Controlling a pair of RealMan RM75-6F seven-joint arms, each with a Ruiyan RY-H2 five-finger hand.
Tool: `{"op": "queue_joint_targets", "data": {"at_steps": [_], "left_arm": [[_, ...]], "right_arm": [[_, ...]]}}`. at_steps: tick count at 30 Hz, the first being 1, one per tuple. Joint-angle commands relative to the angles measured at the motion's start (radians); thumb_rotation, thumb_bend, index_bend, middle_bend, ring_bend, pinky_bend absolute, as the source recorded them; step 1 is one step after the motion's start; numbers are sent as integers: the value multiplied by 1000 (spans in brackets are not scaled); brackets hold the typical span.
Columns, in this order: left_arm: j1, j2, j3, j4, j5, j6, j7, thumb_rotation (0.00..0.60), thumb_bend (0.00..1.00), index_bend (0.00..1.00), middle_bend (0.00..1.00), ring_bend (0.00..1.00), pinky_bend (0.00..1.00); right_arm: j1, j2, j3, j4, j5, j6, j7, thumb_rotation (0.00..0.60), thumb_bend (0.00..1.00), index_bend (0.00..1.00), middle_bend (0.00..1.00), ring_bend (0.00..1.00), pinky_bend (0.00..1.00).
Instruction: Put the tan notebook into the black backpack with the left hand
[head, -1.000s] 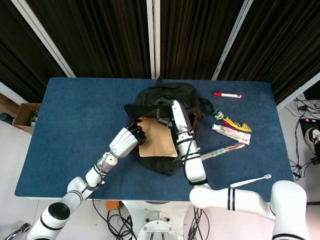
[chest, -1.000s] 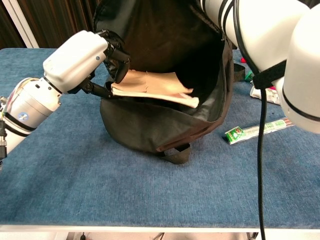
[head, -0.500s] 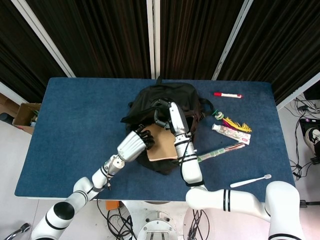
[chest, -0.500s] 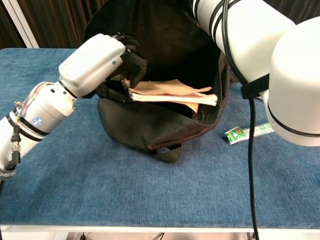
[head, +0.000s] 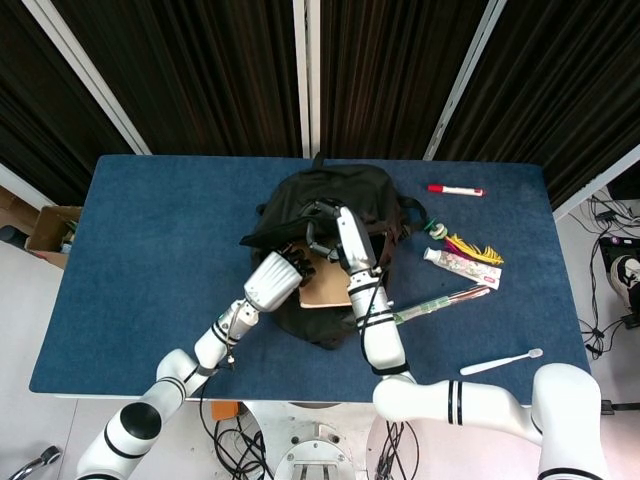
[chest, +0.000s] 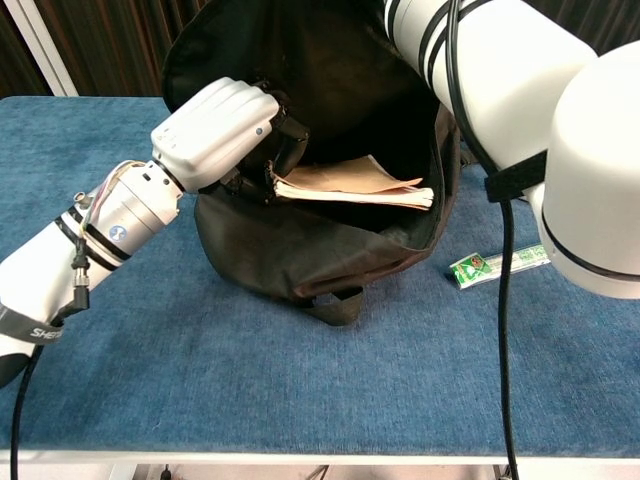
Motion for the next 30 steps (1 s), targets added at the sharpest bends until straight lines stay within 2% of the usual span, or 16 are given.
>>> {"op": "queue_joint_targets", "data": {"at_steps": [1,6,9,13,16,21,23,26,30], "left_arm": [[1,-7,-12,14,-21,-32,44,600,330,658,622,505,238],[9,-12,-23,9,-42,-38,90,600,237,639,591,505,241],[5,-15,-29,5,-54,-72,144,600,248,642,593,506,246],[6,-16,-51,-23,-86,-121,212,600,316,634,595,508,248],[15,-13,-69,-66,-108,-132,224,600,292,602,584,508,248],[52,12,-82,-143,-128,-110,236,600,38,451,498,478,252],[73,29,-84,-183,-135,-99,237,600,2,380,441,434,258],[109,70,-80,-256,-136,-73,250,600,0,289,343,347,258],[156,136,-75,-377,-129,-12,287,600,0,254,305,309,258]], "right_arm": [[0,-4,-2,4,-1,-1,1,600,616,596,444,352,203],[0,-11,-3,12,-3,-1,3,600,617,596,444,352,203],[1,-15,-4,15,-6,-4,7,600,616,596,444,351,203],[-1,-17,-7,16,-11,-3,5,600,615,596,444,352,203],[-2,-17,-5,18,-12,-1,4,600,615,596,444,352,203],[-11,-12,-5,27,-14,0,6,600,615,596,444,351,203],[-14,-10,-5,28,-14,-2,10,600,614,596,444,351,203],[-19,-5,-7,28,-16,-7,14,600,615,596,444,351,203],[-23,-2,-7,30,-17,-14,23,600,615,596,444,351,202]]}}
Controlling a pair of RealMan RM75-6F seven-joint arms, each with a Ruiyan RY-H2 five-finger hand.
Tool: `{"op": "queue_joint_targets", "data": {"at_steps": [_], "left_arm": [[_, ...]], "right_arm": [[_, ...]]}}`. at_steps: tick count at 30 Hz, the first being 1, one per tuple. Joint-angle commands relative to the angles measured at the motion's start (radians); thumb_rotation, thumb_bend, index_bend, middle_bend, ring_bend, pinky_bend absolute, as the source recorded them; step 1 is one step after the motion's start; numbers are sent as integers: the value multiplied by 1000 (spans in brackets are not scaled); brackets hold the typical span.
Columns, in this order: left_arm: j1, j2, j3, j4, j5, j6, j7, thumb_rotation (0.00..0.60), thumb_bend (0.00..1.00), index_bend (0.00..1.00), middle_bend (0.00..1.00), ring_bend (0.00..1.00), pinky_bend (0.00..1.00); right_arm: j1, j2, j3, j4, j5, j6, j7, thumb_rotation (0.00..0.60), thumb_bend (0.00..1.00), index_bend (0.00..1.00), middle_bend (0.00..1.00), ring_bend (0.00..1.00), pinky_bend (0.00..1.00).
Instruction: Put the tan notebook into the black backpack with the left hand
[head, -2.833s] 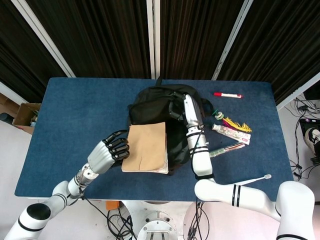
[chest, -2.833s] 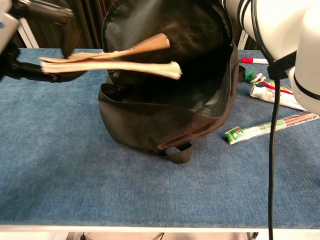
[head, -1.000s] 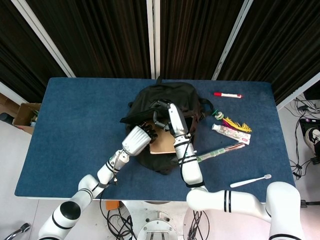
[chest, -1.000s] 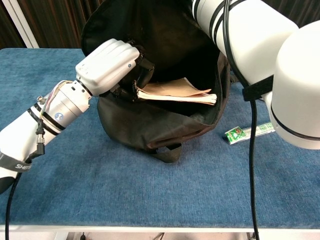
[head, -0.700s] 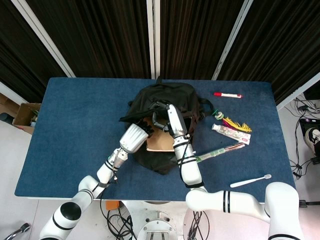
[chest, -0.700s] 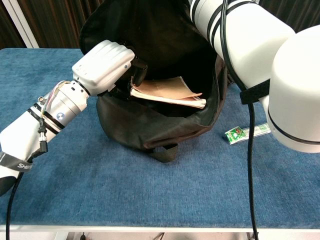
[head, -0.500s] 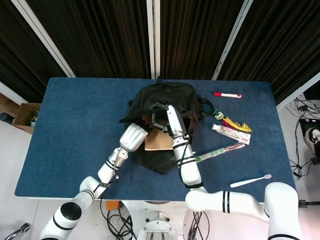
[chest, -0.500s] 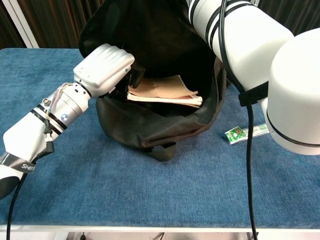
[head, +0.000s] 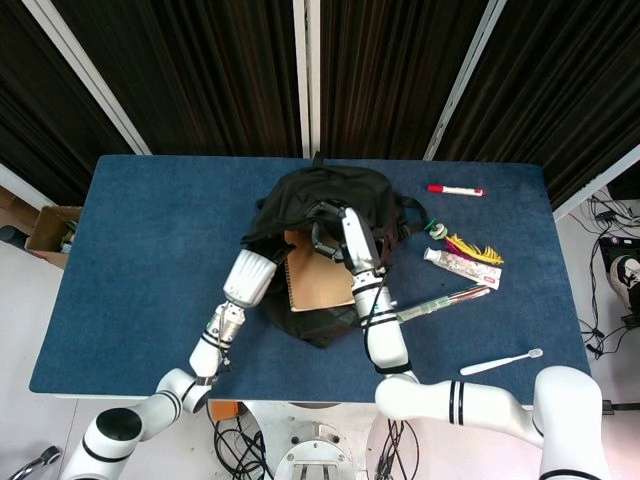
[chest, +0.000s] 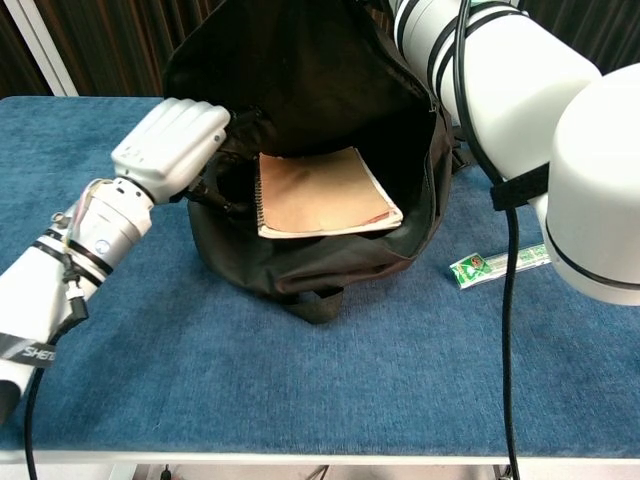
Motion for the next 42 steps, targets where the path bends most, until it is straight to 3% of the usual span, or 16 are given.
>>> {"op": "queue_joint_targets", "data": {"at_steps": [1,9,19,26,42], "left_arm": [[56,77,6,-123,5,63,41,600,0,254,304,309,258],[143,254,56,-449,37,104,54,600,0,262,306,309,248],[141,309,75,-644,90,67,12,600,0,262,299,296,243],[98,260,56,-625,102,-8,28,600,0,275,296,289,243],[46,157,18,-465,123,-47,49,600,0,314,319,289,243]], "right_arm": [[-2,2,-2,0,0,-5,4,600,615,596,444,351,202],[-10,10,-10,-6,-7,-12,5,600,617,596,444,352,201],[-14,9,-18,-1,-8,-15,1,600,616,596,444,352,200],[-18,9,-19,-2,-10,-14,2,600,616,596,444,352,200],[-28,15,-18,-7,-7,-18,8,600,616,596,444,352,199]]}}
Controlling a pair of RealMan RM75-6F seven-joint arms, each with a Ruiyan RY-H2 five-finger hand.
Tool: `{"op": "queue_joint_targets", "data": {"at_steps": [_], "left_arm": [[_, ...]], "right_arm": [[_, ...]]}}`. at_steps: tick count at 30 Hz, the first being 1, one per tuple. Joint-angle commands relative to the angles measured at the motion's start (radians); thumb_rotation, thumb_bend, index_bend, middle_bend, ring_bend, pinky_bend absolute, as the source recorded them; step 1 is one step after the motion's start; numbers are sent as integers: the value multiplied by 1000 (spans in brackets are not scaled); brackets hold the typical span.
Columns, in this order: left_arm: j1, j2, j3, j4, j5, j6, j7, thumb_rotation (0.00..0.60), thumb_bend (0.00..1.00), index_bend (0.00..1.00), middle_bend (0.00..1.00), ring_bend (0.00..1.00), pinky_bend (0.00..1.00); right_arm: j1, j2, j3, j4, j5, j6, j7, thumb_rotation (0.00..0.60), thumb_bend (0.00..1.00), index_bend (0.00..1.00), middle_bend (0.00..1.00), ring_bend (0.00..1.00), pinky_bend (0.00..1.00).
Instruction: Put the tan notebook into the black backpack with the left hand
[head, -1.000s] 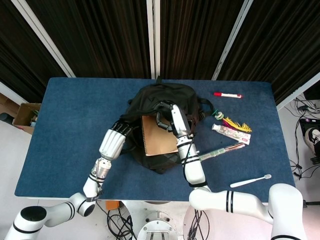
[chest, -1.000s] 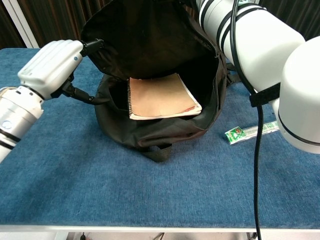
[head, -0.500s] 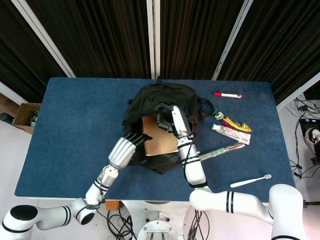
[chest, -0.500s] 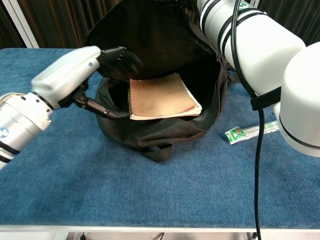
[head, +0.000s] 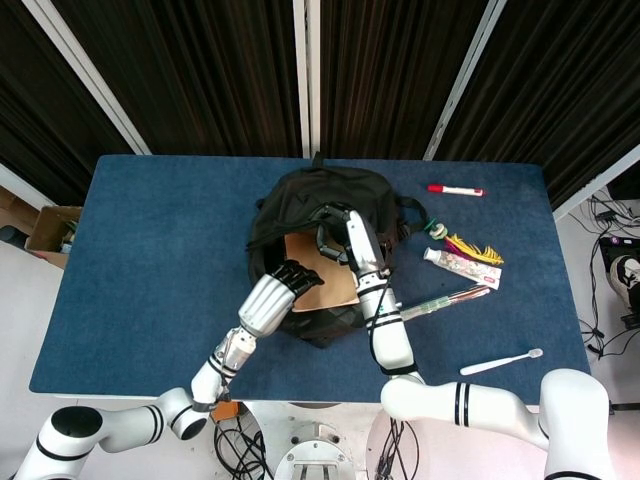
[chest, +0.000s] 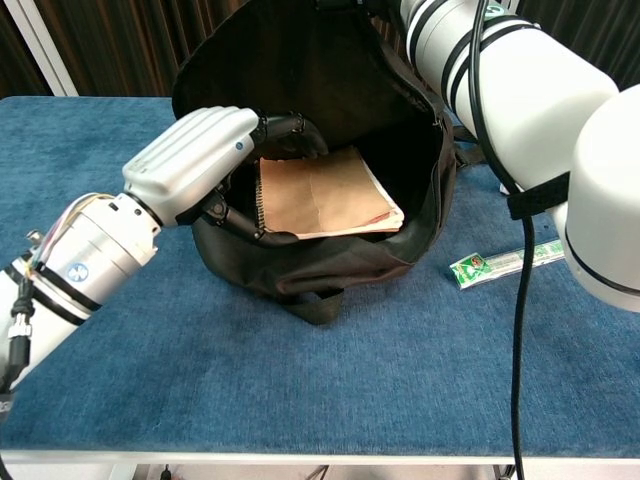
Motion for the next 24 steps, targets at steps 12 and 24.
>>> {"op": "queue_joint_targets", "data": {"at_steps": [12,24], "left_arm": [[-41,-67,-33,141,-32,-60,-2,600,0,315,319,289,243],[-149,-147,-146,278,-122,-173,10,600,0,323,327,289,244]], "right_arm": [[-13,7,-11,-15,-10,-1,7,600,617,596,444,353,199],[-6,-5,-20,-25,-13,-9,-1,600,616,596,444,355,199]]}}
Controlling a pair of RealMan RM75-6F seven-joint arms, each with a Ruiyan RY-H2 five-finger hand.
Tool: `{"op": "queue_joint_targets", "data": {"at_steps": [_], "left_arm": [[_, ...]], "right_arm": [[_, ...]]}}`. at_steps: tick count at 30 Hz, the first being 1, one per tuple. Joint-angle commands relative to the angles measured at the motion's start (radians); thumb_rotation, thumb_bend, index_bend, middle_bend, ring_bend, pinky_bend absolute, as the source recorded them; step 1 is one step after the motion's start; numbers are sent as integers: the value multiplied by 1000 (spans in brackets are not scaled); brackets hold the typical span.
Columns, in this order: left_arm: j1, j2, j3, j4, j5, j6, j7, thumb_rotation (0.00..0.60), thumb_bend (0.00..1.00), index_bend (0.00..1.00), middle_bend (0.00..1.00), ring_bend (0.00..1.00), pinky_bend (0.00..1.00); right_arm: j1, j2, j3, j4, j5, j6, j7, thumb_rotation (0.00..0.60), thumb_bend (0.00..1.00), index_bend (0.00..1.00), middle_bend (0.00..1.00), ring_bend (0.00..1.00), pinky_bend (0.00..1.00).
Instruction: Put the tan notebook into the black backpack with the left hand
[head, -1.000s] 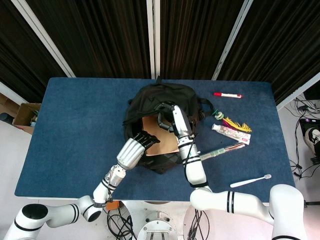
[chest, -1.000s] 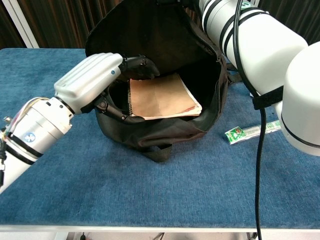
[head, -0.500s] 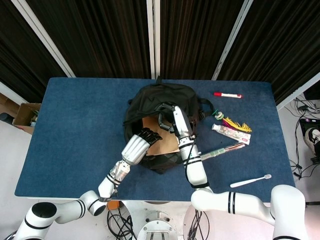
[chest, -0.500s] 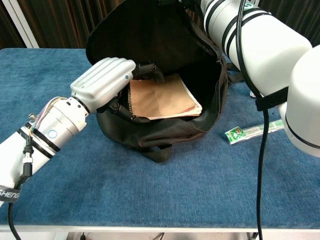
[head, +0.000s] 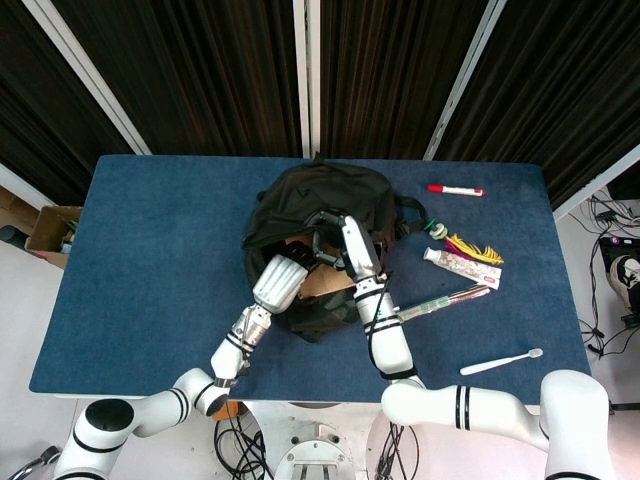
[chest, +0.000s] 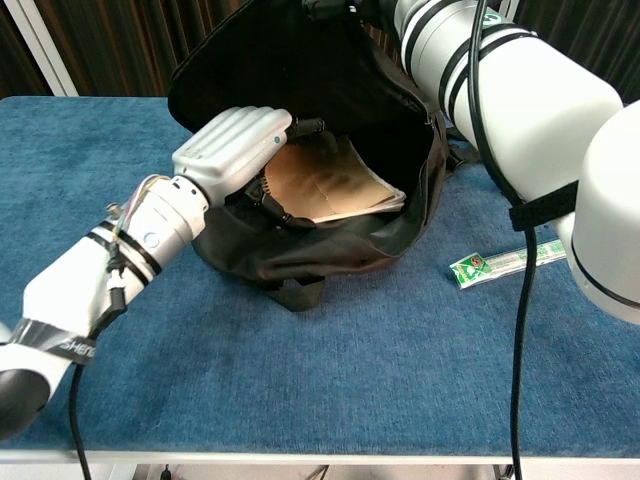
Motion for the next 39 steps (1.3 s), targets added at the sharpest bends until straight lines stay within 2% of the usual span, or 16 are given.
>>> {"op": "queue_joint_targets", "data": {"at_steps": [1,7,12,16,23,29,36,39], "left_arm": [[-35,-27,-36,44,-32,-32,10,600,0,324,329,289,245],[-61,-62,-81,83,-81,-42,26,600,0,341,349,290,255],[-23,-31,-50,34,-75,-9,26,600,0,342,349,290,255],[30,22,-7,-55,-61,29,29,600,0,340,344,290,255],[152,151,82,-233,-25,128,47,600,0,340,344,290,254],[269,307,138,-366,-17,219,45,600,0,340,348,290,254],[386,480,170,-469,-57,268,30,600,0,346,351,290,254],[424,543,165,-495,-89,275,22,600,0,346,351,290,254]], "right_arm": [[1,-3,-2,-3,1,-2,-3,600,616,596,444,355,200],[2,-6,-4,-1,2,-3,-7,600,617,596,444,355,200],[2,-2,6,4,4,-3,-6,600,616,596,444,355,200],[0,1,9,7,4,-4,-1,600,616,596,444,355,200],[-4,6,10,11,0,-8,10,600,616,596,444,356,200],[-13,15,5,15,0,-14,20,600,616,596,444,356,201],[-25,24,-15,14,-10,-30,39,600,616,596,444,355,201],[-34,36,-49,-2,-32,-49,41,600,616,594,443,355,201]]}}
